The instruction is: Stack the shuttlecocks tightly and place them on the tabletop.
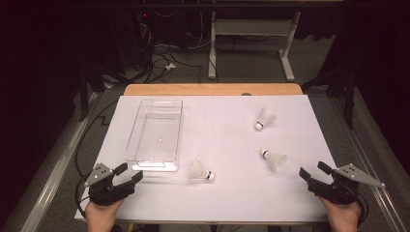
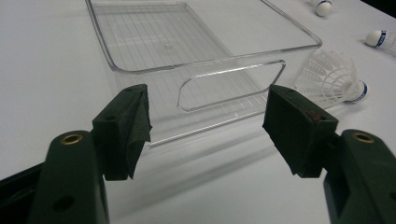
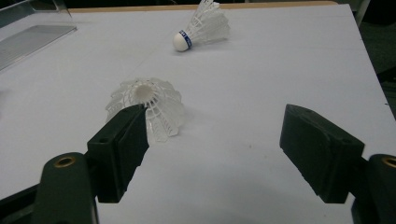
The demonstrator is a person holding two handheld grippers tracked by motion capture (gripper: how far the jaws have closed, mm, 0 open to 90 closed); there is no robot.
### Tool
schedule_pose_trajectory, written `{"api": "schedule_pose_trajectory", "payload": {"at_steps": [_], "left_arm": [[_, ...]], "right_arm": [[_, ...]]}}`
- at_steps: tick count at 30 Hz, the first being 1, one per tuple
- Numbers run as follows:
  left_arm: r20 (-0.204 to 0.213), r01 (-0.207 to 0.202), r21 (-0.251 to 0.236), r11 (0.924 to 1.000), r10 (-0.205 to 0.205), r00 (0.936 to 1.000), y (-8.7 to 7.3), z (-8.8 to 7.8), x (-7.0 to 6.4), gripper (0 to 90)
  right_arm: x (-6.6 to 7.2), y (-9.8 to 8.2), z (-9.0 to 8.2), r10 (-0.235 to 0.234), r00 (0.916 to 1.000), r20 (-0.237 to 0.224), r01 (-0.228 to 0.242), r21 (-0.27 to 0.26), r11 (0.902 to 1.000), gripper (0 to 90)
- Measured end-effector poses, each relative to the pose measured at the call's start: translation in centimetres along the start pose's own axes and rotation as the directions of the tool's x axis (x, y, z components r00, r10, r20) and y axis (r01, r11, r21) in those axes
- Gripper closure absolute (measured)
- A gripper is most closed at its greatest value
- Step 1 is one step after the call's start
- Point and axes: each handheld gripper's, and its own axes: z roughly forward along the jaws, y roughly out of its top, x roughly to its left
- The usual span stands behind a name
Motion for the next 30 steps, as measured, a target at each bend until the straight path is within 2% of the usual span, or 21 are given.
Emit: {"api": "schedule_pose_trajectory", "payload": {"at_steps": [5,10,19,28,30], "left_arm": [[0.004,-0.003,0.004,1.0000,0.003,1.0000,0.0,-0.2,-0.3,32.6],[0.023,0.016,0.000,0.9999,-0.016,0.9996,0.0,-0.3,-0.5,32.7],[0.038,0.004,0.004,1.0000,-0.004,0.9993,0.4,-0.7,-1.7,32.9],[0.094,-0.025,0.015,0.9996,0.023,0.9953,1.1,0.1,-3.2,32.9],[0.102,-0.042,0.025,0.9988,0.039,0.9940,1.3,0.4,-3.6,32.9]], "right_arm": [[0.1,0.0,0.0,-0.004,1.0000,-0.002,0.004,0.000,1.0000,23.6],[0.1,0.0,-0.1,-0.006,1.0000,-0.001,0.006,0.000,1.0000,23.6],[0.1,0.0,0.0,-0.007,1.0000,-0.003,0.007,0.004,1.0000,24.1],[0.1,0.0,0.0,0.001,1.0000,-0.003,-0.001,0.007,1.0000,24.1],[0.1,0.0,0.0,0.000,1.0000,-0.006,0.000,0.008,1.0000,24.1]]}}
